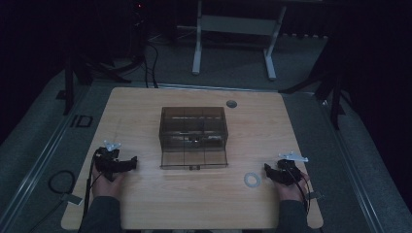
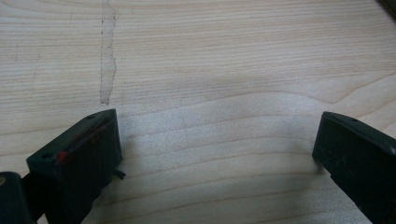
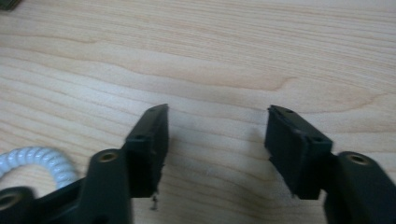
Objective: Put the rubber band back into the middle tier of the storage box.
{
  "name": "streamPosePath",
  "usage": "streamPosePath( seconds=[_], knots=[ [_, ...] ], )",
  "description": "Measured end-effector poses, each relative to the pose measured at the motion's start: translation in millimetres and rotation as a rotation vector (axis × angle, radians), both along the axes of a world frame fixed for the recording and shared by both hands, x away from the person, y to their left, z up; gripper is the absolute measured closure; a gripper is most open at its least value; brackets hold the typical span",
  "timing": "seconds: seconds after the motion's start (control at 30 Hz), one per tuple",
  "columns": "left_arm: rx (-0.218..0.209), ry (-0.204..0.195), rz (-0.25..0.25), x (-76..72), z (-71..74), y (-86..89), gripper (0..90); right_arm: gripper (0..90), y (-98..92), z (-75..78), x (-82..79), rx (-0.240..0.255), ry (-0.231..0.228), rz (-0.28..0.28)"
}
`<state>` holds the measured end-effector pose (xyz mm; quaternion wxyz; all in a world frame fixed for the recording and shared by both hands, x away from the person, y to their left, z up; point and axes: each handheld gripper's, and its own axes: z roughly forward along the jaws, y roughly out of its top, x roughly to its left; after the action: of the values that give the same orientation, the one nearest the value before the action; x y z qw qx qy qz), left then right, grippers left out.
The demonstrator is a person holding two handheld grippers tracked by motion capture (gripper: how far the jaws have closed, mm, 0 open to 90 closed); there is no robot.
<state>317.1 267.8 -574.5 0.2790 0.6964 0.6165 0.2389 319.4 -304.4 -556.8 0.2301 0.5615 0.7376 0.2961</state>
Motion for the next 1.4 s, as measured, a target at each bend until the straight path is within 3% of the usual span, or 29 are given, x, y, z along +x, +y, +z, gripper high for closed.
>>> streamPosePath(
  seconds=[0.13,0.57,1.4],
  knots=[
    [0.0,0.0,0.0,0.2,0.0,0.0,1.2,49.7,2.2,5.4,-1.0,-0.007,0.018,0.023],
    [0.0,0.0,0.001,0.7,-0.1,-0.2,1.2,56.7,7.6,23.6,-3.4,-0.032,0.05,0.073],
    [-0.003,0.0,0.003,1.0,0.0,-0.5,1.2,63.3,23.6,39.3,5.2,-0.1,0.112,0.169]
  ],
)
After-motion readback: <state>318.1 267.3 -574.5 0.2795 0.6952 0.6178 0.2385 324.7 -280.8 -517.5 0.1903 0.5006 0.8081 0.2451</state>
